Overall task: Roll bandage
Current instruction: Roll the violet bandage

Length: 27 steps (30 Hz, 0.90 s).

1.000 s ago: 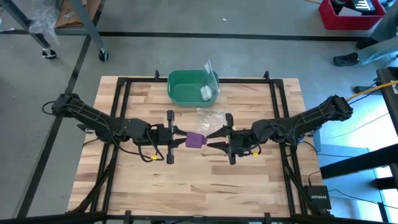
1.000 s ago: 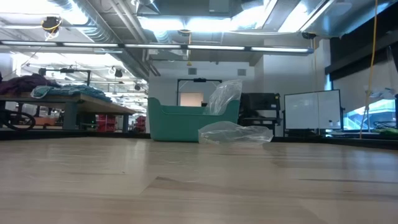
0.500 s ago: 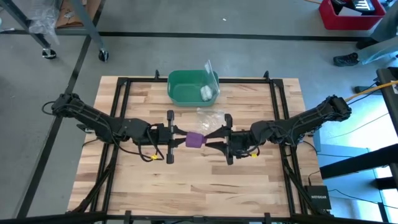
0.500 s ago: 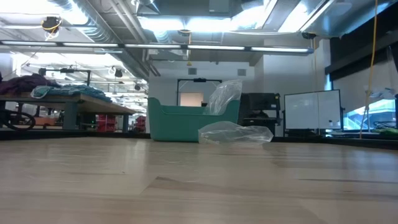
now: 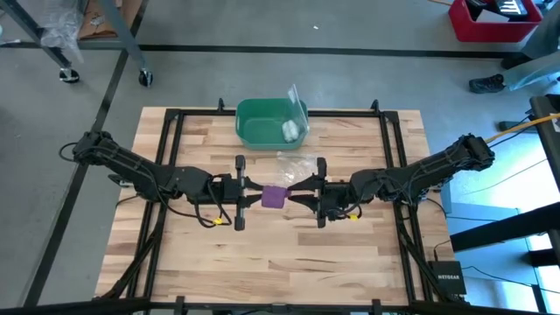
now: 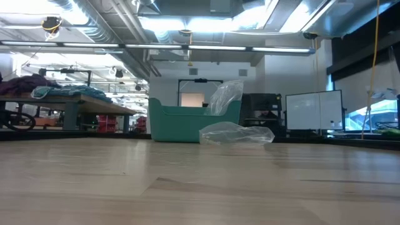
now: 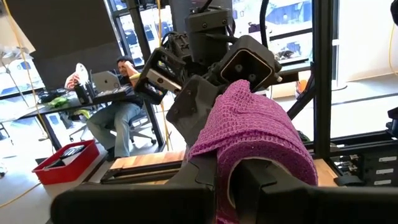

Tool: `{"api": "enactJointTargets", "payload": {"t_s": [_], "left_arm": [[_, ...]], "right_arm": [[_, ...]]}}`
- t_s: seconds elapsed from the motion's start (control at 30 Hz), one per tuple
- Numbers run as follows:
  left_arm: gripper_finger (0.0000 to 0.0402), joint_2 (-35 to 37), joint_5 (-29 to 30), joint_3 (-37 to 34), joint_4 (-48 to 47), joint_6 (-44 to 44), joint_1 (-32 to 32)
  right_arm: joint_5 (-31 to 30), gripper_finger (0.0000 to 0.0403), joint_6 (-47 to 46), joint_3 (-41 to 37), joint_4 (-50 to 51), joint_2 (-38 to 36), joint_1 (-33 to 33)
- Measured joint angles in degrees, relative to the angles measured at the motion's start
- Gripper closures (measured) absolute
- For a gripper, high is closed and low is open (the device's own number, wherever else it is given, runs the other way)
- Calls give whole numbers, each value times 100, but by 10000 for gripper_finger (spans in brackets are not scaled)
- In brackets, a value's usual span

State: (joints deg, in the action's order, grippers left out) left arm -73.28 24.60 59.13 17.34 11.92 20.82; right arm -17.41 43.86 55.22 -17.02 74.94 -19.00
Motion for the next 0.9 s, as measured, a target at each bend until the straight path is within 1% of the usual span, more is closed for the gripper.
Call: {"api": "enactJointTargets", "payload": {"t_s": [0.07, 0.17, 0.2, 0.27, 0.33, 0.47, 0.53, 0.6, 0.7, 0.8, 0.9], "left_arm": [[386, 0, 1, 0, 0, -6, 2], [386, 0, 1, 0, -9, -16, 2], [386, 0, 1, 0, -23, -15, 2], [386, 0, 2, 0, -46, -12, 2], [386, 0, -39, 0, -84, 70, 16], [386, 4, -465, 4, -159, 340, 172], [386, 9, -697, 88, -235, 466, 316], [386, 13, -814, 211, -239, 550, 462], [386, 24, -822, 316, -283, 813, 676], [386, 20, -631, 338, -313, 1036, 815], [386, 21, -289, 349, -360, 1056, 819]], "right_arm": [[0, 317, 0, 0, -2, 0, 0], [0, 374, 0, 0, 0, 0, 0], [-13, 388, 0, -1, -9, 0, -3], [-188, 393, -130, -2, -128, 0, -9], [-451, 391, -509, 4, -319, -12, -9], [-1090, 398, -1134, 101, -52, -198, 103], [-1163, 398, -1488, 113, 162, -322, 245], [-1160, 399, -1843, 114, 519, -388, 422], [-1054, 400, -2529, 113, 1194, -383, 761], [-463, 400, -3190, 111, 1644, -278, 1102], [4, 400, -3444, 103, 1768, -113, 1229]]}}
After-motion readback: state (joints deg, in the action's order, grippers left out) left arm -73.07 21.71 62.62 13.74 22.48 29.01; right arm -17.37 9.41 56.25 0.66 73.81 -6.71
